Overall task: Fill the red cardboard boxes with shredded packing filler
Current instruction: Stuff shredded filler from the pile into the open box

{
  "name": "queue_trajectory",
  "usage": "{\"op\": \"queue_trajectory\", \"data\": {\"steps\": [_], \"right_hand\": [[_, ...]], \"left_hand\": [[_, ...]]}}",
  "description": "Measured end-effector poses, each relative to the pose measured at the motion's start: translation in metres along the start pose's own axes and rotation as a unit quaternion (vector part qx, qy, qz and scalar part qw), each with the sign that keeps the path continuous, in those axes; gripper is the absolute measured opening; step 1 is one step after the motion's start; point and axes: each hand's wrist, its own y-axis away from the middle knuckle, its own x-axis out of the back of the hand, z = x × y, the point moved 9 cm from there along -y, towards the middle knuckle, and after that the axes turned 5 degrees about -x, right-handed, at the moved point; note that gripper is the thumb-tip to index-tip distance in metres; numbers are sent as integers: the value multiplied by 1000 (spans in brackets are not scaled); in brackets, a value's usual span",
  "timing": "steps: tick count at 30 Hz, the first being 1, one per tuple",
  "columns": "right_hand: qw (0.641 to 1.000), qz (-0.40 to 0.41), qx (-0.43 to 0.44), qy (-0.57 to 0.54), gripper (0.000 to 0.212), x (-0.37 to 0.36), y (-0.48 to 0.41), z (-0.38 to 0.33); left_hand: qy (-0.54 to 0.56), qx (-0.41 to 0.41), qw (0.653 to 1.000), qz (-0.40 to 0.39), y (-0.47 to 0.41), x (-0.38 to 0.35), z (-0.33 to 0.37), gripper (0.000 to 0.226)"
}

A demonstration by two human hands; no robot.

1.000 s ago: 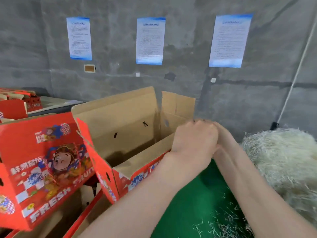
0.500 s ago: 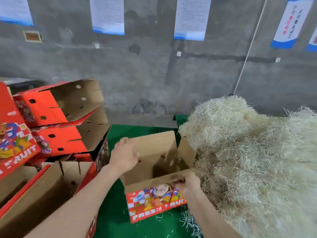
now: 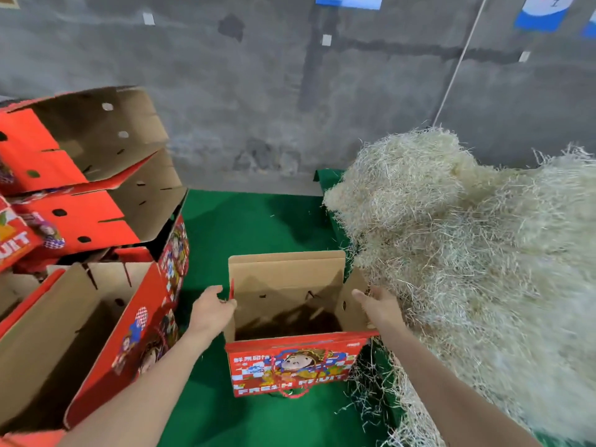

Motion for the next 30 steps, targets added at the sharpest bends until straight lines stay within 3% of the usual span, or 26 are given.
{"op": "queue_trajectory", "data": {"steps": [4,9,11,15,18,21,24,28,30], "right_hand": [[967,-32,88,237,41,-9,7,-4],[919,7,187,347,27,-7,27,-13],[906,3,188,380,27,-8,30,-9],[919,13,142,366,30,0,28,7],[931,32,145,334,44,8,29,10],[942,19,180,281,63,9,30,1],[929,-64,205,303,71,-7,33,-1],[923,-80,222,303,52,-1,33,5],[927,-59,244,277,42,13,33,-2]], "left_hand": [[-107,-69,992,-3,-1,3,9,29],[-159,-84,983,-41,6,10,-10,40],[-165,-77,982,-53,11,15,-17,43],[-192,-81,970,-126,23,7,-25,50],[-127,-50,975,-175,30,-11,-25,81],[-139,-82,981,-110,21,-11,-14,77],[-193,-125,972,-47,15,-4,-5,64],[-285,-100,953,-25,12,1,-3,78],[-295,-159,942,18,25,4,24,78]]}}
